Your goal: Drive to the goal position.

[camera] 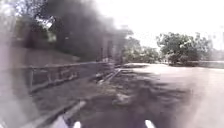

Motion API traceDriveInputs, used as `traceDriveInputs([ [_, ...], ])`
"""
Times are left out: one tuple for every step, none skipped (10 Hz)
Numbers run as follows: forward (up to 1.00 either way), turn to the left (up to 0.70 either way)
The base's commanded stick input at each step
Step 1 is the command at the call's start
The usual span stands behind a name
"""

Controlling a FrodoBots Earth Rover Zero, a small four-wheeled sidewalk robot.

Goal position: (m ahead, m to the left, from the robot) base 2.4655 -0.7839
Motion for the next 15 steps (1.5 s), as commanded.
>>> traceDriveInputs([
  [0.82,0.00],
  [0.56,0.00],
  [0.30,0.00],
  [0.30,0.00],
  [0.30,0.00],
  [0.30,0.00],
  [0.30,0.00],
  [0.30,0.00],
  [0.38,0.00],
  [0.57,0.00],
  [0.77,0.00],
  [0.85,0.00],
  [0.85,0.00],
  [0.85,0.00],
  [0.85,0.00],
])
